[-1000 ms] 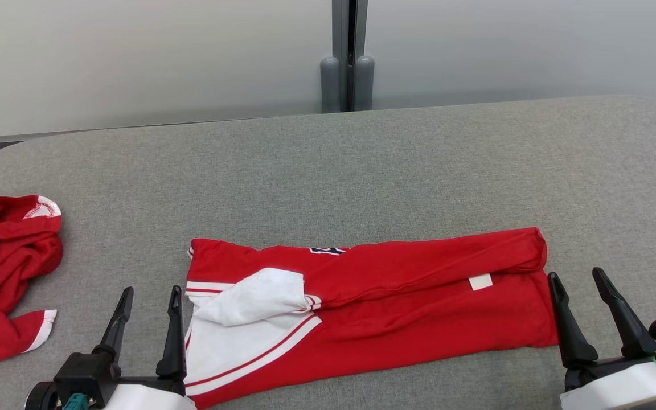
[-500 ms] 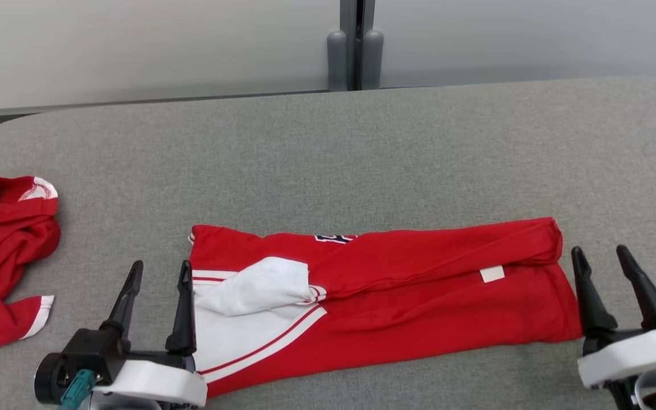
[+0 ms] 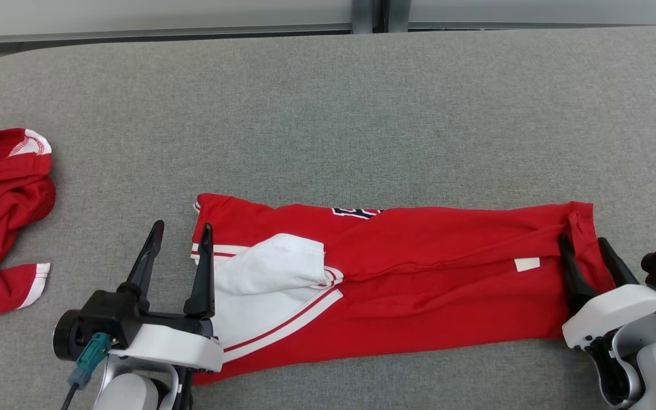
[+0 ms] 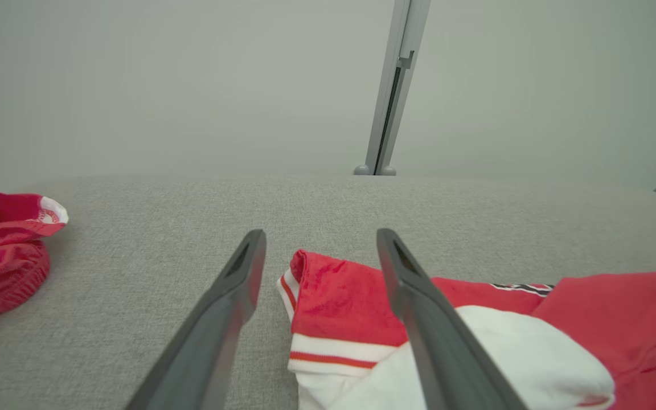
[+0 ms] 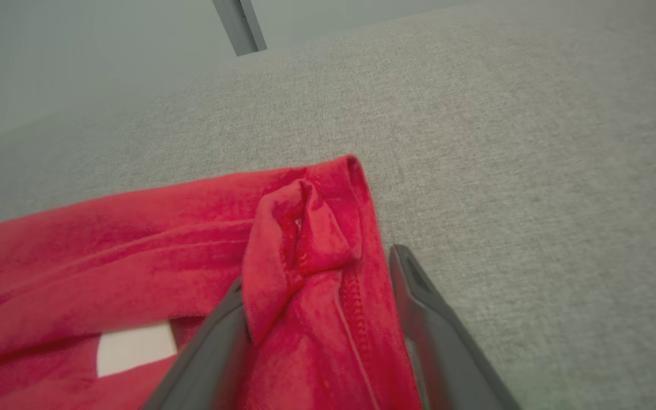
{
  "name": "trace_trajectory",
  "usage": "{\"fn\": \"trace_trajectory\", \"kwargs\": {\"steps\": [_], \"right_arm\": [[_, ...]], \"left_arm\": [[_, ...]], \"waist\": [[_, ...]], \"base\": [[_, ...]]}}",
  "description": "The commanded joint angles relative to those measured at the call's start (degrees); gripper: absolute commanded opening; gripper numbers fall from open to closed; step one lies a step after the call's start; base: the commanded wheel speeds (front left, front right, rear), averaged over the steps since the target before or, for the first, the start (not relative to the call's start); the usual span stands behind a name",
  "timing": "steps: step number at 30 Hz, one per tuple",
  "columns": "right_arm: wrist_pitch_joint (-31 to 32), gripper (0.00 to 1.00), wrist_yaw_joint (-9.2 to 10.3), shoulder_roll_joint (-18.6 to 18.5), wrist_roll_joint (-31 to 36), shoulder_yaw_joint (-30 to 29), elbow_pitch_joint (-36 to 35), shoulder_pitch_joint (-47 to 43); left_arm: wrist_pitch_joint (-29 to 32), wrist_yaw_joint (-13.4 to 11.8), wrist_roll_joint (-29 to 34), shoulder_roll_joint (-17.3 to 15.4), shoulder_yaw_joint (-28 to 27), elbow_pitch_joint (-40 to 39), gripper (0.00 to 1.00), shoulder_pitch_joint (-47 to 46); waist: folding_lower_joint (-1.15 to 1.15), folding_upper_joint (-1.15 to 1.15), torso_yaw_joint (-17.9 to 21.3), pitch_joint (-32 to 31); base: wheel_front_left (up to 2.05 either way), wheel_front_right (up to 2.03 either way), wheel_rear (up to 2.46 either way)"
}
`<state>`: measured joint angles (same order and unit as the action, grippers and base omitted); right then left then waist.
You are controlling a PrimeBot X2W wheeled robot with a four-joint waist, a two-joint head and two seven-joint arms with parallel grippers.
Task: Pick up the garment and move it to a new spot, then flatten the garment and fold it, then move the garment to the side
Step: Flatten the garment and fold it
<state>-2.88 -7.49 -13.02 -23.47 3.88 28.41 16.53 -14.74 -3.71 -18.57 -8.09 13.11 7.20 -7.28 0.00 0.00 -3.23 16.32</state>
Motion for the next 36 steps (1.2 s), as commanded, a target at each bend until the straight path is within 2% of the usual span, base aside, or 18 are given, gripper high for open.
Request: {"fn": "trace_trajectory", "kwargs": {"steps": [1,3,7,8,9,10,12,13,20,27,32,36], "right_arm": [[-0.2,1.00,0.00,0.3,-1.0,0.8,1.6,0.3],[-0.9,1.00,-0.01,1.0,-3.1,2.5,4.5,-1.4],[-1.6,1.00,-0.01,2.4,-4.7,4.6,5.9,-4.2],[-1.9,0.89,-0.01,2.6,-4.9,4.9,5.9,-4.7],[-2.1,0.65,-0.01,2.8,-4.9,5.1,5.9,-5.0],[-2.1,0.65,-0.01,2.8,-4.9,5.1,5.9,-5.0],[-3.0,0.19,-0.01,3.0,-4.9,5.5,5.7,-5.0],[-3.7,0.00,0.00,2.7,-4.9,5.5,5.8,-4.4],[-7.2,0.00,0.15,-2.2,-5.0,2.1,5.0,-1.5],[-7.3,0.00,0.06,-7.6,-5.6,-3.3,4.8,-2.1],[-4.8,0.00,0.05,-7.0,-6.1,-2.9,1.5,-2.4],[-0.1,0.00,0.00,-4.1,-5.3,-0.2,-6.4,-3.1]], "left_arm": [[-0.4,0.2,0.5,0.0,-0.2,0.3,1.00,-1.0],[-0.4,0.5,0.5,0.3,-0.3,0.7,1.00,-1.6],[-0.5,0.6,0.9,0.5,-0.6,1.1,1.00,-1.8],[-0.5,0.7,0.9,0.6,-0.6,1.1,1.00,-1.9],[-0.5,0.8,0.9,0.6,-0.8,1.0,1.00,-2.1],[-0.5,0.8,0.9,0.6,-0.8,1.0,1.00,-2.1],[-0.5,0.9,1.1,0.6,-1.1,0.8,1.00,-2.2],[-0.5,1.0,1.3,0.8,-1.4,0.8,1.00,-2.2],[-0.5,1.2,1.6,1.3,-2.4,0.7,1.00,-1.8],[-0.5,1.5,2.0,1.7,-3.2,0.7,1.00,-1.2],[-0.5,1.6,2.1,2.0,-3.8,1.0,1.00,-0.2],[-0.5,1.3,2.1,2.2,-4.4,1.0,1.00,1.1]], "waist": [[0.00,0.00,-0.3,0.5],[0.00,0.00,-0.5,0.7],[0.00,0.00,-0.4,1.0],[0.00,0.00,-0.4,1.1],[0.00,0.00,-0.3,1.2],[0.00,0.00,-0.3,1.2],[0.00,0.00,0.0,1.4],[0.00,0.00,0.3,1.4],[0.00,0.00,1.1,0.7],[0.00,0.00,1.6,-0.4],[0.00,0.00,2.3,-1.8],[0.00,0.00,3.4,-3.4]], "base": [[0.00,0.00,0.00],[0.00,0.00,0.00],[0.00,0.00,0.00],[0.00,0.00,0.00],[0.00,0.00,0.00],[0.00,0.00,0.00],[0.00,0.00,0.00],[0.00,0.00,0.00],[0.00,0.00,0.00],[0.00,0.00,0.00],[0.00,0.00,0.00],[0.00,0.00,0.00]]}}
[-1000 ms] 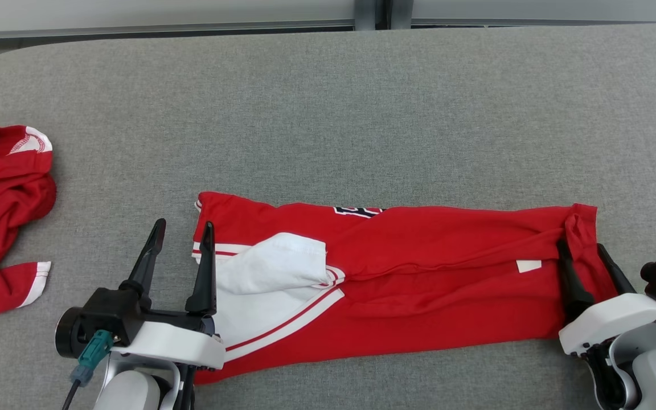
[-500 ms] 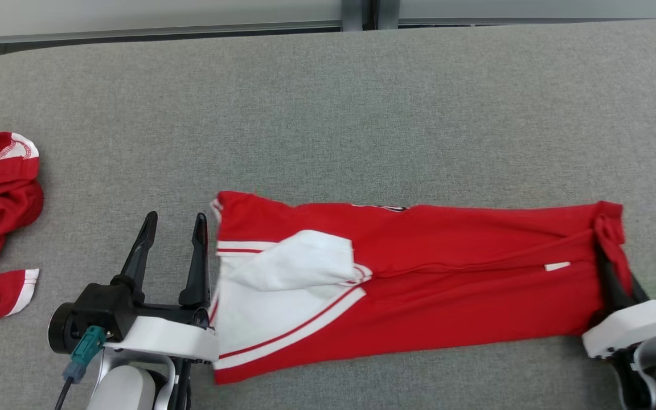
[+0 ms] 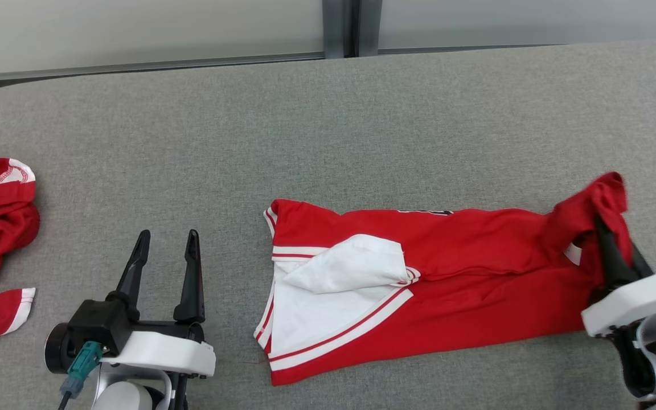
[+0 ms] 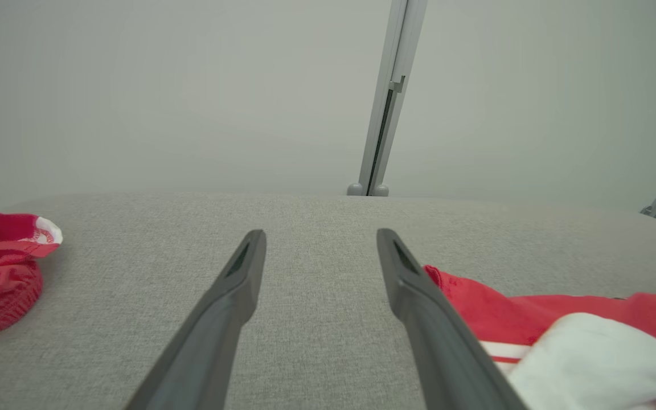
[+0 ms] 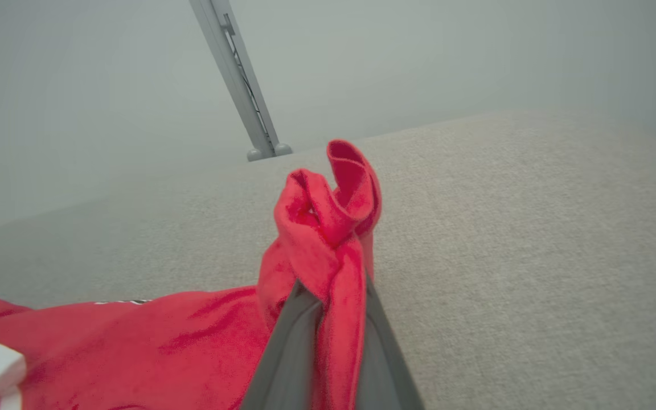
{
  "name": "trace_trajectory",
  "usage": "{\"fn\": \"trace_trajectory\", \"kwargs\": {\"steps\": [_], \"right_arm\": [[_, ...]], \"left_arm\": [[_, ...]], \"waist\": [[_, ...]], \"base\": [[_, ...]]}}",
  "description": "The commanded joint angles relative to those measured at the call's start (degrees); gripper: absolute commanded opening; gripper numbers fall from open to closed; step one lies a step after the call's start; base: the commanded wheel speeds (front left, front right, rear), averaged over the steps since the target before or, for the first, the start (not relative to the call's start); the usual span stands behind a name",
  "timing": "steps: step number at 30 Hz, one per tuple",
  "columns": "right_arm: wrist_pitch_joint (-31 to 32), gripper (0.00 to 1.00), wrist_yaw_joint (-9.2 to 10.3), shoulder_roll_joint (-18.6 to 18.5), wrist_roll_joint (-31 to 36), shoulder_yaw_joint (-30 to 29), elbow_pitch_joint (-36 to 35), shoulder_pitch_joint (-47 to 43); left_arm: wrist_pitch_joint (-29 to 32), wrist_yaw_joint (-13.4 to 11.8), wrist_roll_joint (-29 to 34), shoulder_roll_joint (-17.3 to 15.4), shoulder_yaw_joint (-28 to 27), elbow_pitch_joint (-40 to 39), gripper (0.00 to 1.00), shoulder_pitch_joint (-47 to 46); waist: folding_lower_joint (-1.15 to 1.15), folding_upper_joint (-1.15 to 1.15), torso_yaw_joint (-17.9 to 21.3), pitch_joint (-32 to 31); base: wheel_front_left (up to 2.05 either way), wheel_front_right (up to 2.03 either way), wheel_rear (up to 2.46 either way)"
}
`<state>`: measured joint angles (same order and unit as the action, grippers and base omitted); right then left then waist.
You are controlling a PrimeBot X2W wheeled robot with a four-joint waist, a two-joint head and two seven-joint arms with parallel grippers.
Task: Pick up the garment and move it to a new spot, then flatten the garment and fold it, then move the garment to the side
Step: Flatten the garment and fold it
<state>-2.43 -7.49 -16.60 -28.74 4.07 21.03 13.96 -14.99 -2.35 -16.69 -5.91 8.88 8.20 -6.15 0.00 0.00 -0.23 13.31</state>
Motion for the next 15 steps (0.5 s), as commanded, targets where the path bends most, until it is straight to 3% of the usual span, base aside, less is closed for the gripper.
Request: {"fn": "trace_trajectory", "kwargs": {"steps": [1,8,15], "right_arm": [[0.9,0.00,0.00,0.7,0.0,0.5,-1.5,-0.8],[8.4,0.00,0.00,9.5,0.0,10.6,-13.4,-0.3],[6.1,0.00,0.00,13.3,-2.4,22.6,-9.1,2.8]], "left_arm": [[-0.3,0.0,0.4,0.0,-0.1,-0.1,1.00,0.1],[-0.3,0.5,0.7,0.2,0.7,0.4,1.00,-0.5],[-0.3,0.9,0.7,0.7,1.4,1.2,1.00,-1.3]], "waist": [[0.00,0.00,0.5,-0.6],[0.00,0.00,-0.5,-1.2],[0.00,0.00,-3.2,-1.1]], "base": [[0.00,0.00,0.00],[0.00,0.00,0.00],[0.00,0.00,0.00]]}}
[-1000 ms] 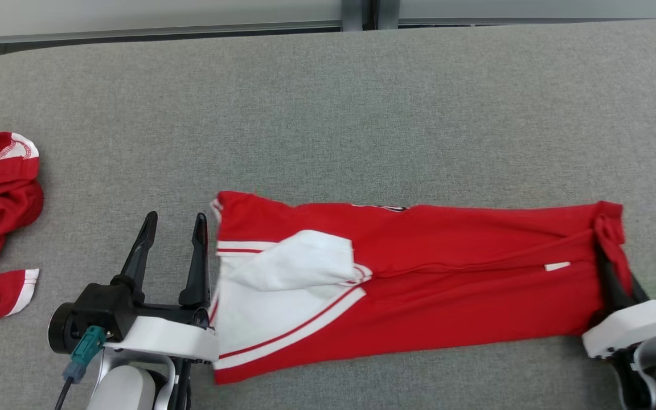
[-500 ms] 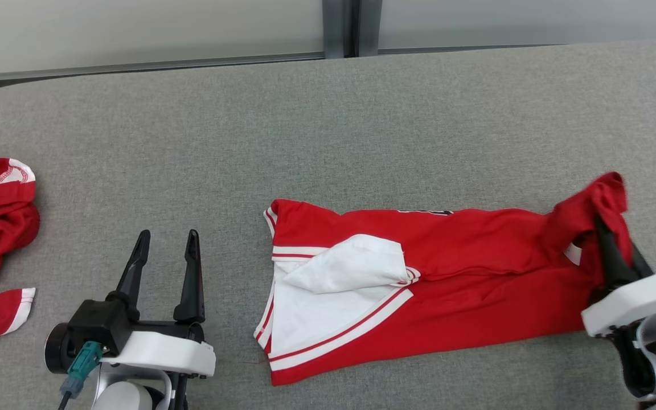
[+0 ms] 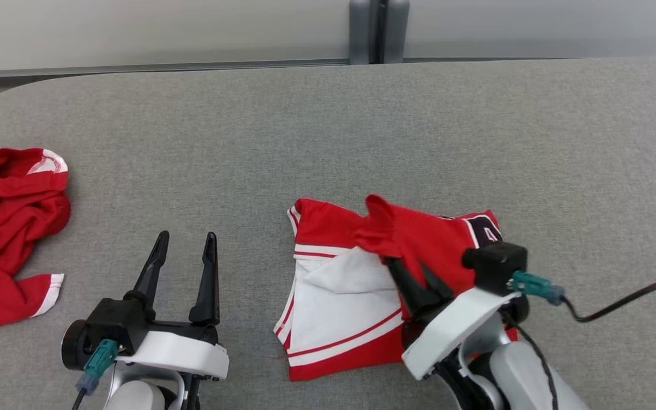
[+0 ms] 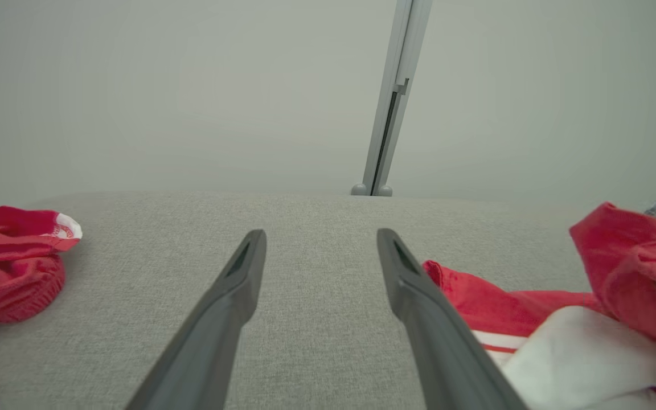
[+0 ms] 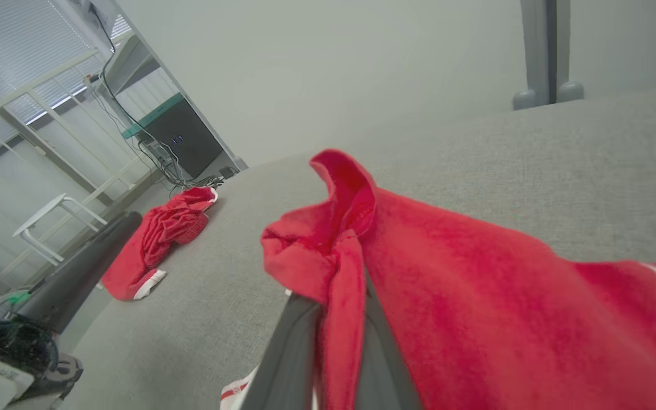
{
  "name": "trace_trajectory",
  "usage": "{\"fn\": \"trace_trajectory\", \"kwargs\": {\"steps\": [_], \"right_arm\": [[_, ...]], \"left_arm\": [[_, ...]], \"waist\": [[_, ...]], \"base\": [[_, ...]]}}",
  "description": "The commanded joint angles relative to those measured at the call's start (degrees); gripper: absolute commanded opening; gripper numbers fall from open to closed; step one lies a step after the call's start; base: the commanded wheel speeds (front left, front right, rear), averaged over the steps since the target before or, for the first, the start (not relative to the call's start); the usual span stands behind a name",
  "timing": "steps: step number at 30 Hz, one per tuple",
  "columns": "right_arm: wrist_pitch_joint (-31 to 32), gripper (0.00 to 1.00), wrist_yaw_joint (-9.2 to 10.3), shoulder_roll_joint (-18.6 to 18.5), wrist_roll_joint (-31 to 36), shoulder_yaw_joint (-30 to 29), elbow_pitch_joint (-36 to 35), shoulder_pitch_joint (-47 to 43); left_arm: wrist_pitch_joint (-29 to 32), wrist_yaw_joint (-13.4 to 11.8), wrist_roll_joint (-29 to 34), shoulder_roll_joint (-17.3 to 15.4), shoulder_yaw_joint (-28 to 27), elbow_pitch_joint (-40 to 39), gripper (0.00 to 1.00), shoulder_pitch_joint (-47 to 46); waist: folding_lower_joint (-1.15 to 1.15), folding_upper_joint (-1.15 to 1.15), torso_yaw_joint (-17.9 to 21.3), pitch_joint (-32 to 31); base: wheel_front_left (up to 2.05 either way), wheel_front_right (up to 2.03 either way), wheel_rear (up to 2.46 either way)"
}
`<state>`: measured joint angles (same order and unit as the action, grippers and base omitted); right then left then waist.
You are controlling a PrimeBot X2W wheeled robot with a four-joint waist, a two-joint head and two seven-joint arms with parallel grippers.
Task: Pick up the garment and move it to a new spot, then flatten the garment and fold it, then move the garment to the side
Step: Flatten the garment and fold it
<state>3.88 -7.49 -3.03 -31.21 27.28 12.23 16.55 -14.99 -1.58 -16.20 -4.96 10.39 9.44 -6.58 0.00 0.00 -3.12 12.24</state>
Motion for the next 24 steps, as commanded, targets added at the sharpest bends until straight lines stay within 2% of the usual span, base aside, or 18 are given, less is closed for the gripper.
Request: {"fn": "trace_trajectory", "kwargs": {"steps": [1,4,9,10,11,12,13,18,24], "right_arm": [[-0.8,0.00,0.00,-0.1,0.1,1.2,1.2,1.0],[-3.6,0.00,0.00,0.0,-4.2,6.5,4.4,2.7],[-8.2,0.00,0.00,0.0,-8.9,12.1,11.1,6.6],[-9.1,0.15,0.00,0.0,-9.6,12.9,12.2,7.3],[-9.9,0.42,0.00,0.0,-10.3,13.7,13.3,8.2],[-10.8,0.79,0.00,0.0,-10.9,14.3,14.2,8.9],[-11.8,1.00,0.00,0.0,-11.3,14.9,14.9,9.8],[-17.0,1.00,0.00,0.0,-11.1,17.4,15.2,13.9],[-18.8,1.00,0.00,-0.2,-5.7,12.6,14.2,15.8]], "left_arm": [[-0.3,0.1,0.1,-0.2,0.0,0.1,1.00,-0.8],[-0.3,0.4,0.2,0.1,0.4,0.4,1.00,-1.2],[-0.3,0.5,0.2,0.4,0.5,0.9,1.00,-1.4],[-0.3,0.5,0.3,0.5,0.5,0.9,1.00,-1.5],[-0.3,0.5,0.3,0.5,0.4,1.0,1.00,-1.6],[-0.3,0.5,0.4,0.6,0.4,1.0,1.00,-1.7],[-0.3,0.5,0.4,0.6,0.4,1.1,1.00,-1.7],[-0.3,0.6,0.5,0.7,0.0,1.1,1.00,-1.5],[-0.3,0.6,0.7,0.8,-0.5,1.4,1.00,-1.5]], "waist": [[0.00,0.00,-0.6,0.1],[0.00,0.00,-1.7,0.3],[0.00,0.00,-2.5,0.8],[0.00,0.00,-2.6,0.9],[0.00,0.00,-2.6,1.0],[0.00,0.00,-2.6,1.1],[0.00,0.00,-2.6,1.2],[0.00,0.00,-2.0,1.3],[0.00,0.00,-1.1,1.0]], "base": [[0.00,0.00,0.00],[0.00,0.00,0.00],[0.00,0.00,0.00],[0.00,0.00,0.00],[0.00,0.00,0.00],[0.00,0.00,0.00],[0.00,0.00,0.00],[0.00,0.00,0.00],[0.00,0.00,0.00]]}}
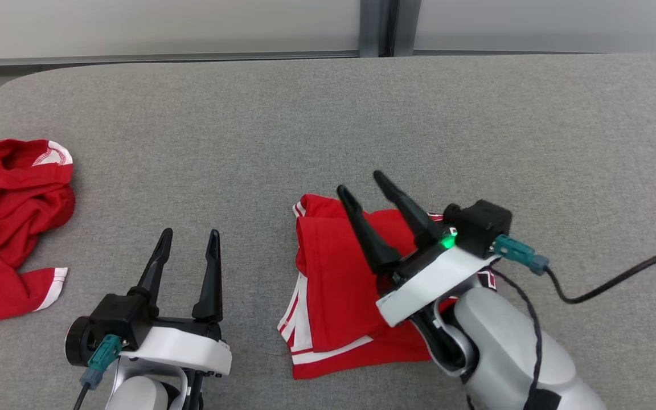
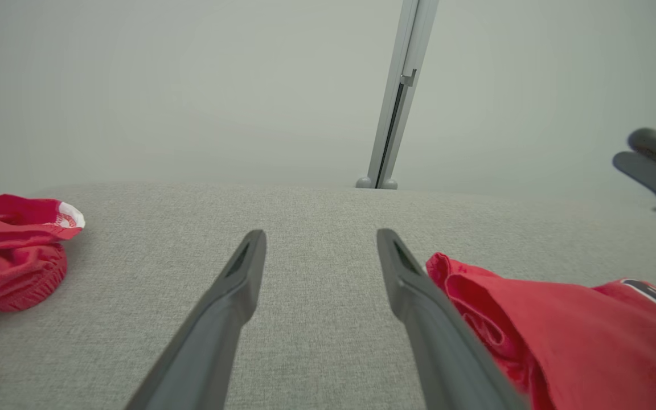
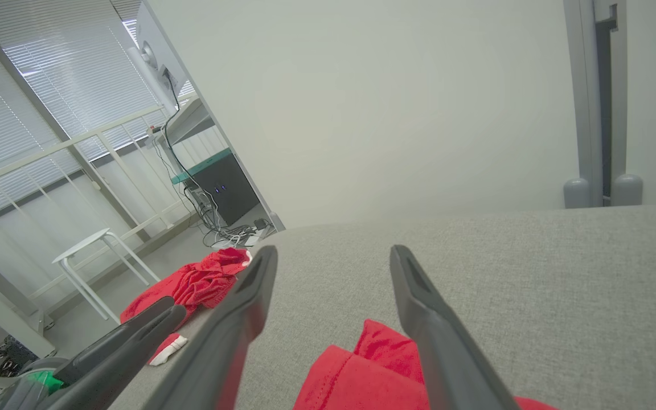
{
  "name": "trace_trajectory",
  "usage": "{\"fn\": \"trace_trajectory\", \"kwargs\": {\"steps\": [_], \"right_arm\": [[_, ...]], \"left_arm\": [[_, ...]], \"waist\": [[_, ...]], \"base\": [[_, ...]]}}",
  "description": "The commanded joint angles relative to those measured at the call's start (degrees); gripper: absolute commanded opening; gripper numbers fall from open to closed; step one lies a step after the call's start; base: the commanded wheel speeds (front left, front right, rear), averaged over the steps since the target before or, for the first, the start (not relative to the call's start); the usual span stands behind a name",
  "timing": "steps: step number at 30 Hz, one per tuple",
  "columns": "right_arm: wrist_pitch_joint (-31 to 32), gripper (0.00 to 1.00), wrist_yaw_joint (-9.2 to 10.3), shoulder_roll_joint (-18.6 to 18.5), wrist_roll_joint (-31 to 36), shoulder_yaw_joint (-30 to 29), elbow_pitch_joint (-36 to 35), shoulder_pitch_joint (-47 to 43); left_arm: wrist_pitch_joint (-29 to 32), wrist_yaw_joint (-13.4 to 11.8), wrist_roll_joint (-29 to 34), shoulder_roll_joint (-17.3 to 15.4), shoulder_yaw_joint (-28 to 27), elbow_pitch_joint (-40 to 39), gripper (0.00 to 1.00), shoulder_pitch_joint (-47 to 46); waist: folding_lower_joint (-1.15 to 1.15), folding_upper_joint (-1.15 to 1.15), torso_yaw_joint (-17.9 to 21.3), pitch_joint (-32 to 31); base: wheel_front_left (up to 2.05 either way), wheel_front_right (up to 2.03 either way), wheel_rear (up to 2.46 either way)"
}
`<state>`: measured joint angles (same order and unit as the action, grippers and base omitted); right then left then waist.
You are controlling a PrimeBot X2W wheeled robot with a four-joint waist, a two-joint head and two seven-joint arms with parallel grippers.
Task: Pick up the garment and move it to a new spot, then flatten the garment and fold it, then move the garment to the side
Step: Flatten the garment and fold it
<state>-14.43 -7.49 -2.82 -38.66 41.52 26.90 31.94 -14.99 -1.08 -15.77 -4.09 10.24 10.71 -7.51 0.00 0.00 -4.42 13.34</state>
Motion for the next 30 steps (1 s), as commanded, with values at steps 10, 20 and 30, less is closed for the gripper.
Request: {"fn": "trace_trajectory", "kwargs": {"steps": [10,20,30], "right_arm": [[-0.7,1.00,0.00,-7.1,10.8,-20.2,-5.7,-8.2],[5.3,1.00,0.00,-10.1,18.3,-35.2,-14.5,-23.5],[11.5,1.00,0.00,-9.0,20.4,-36.4,-24.3,-32.5]], "left_arm": [[-0.3,-0.1,0.3,-1.3,-2.2,-0.2,1.00,0.3],[0.1,-1.0,-0.2,-3.0,-3.7,-1.0,1.00,4.2],[1.7,-2.1,-0.7,-3.6,-3.4,-2.7,1.00,9.6]], "waist": [[0.00,0.00,1.9,-1.5],[0.00,0.00,4.2,-5.0],[0.00,0.00,4.9,-9.9]], "base": [[0.00,0.00,0.00],[0.00,0.00,0.00],[0.00,0.00,0.00]]}}
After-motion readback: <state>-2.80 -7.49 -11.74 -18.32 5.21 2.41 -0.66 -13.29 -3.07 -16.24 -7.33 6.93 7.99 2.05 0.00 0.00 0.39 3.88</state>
